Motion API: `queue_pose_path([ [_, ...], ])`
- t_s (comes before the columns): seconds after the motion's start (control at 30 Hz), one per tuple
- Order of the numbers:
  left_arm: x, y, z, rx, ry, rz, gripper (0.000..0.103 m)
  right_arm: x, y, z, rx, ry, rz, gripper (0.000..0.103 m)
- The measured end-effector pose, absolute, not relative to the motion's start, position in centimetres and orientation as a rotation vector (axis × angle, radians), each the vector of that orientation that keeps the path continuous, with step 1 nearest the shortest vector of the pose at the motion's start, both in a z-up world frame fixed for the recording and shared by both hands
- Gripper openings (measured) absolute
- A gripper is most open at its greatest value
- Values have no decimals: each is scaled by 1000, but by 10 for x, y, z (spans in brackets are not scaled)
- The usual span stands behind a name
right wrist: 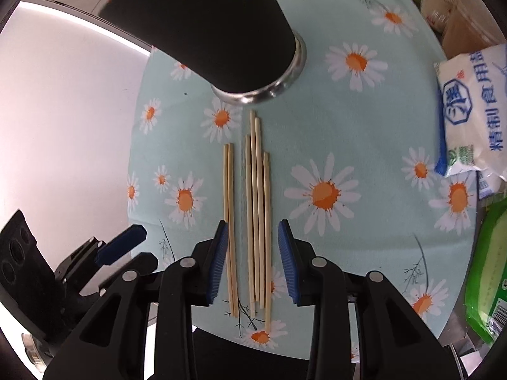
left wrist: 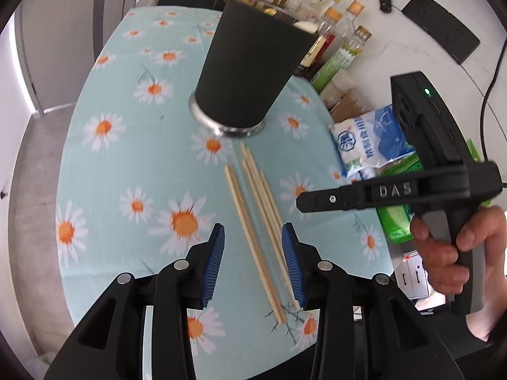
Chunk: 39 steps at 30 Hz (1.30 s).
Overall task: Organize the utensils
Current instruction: 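Withdraw both grippers from the holder down to the chopsticks on the table, then grasp one wooden chopstick with the right gripper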
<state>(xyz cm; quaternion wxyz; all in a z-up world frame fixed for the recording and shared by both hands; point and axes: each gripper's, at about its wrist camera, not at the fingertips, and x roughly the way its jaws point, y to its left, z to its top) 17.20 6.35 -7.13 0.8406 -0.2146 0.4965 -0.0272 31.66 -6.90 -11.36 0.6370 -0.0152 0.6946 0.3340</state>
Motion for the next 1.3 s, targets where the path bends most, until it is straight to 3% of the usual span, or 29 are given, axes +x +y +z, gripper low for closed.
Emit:
queue_pose_path([
  [0.47,136,65,-101,-532,1088,-35,36,320,-37,-144,-196,1612,680,14],
  [1.3,152,81,-119,-562,1116,-73,36,310,-18,-149,-363,1517,573,13],
])
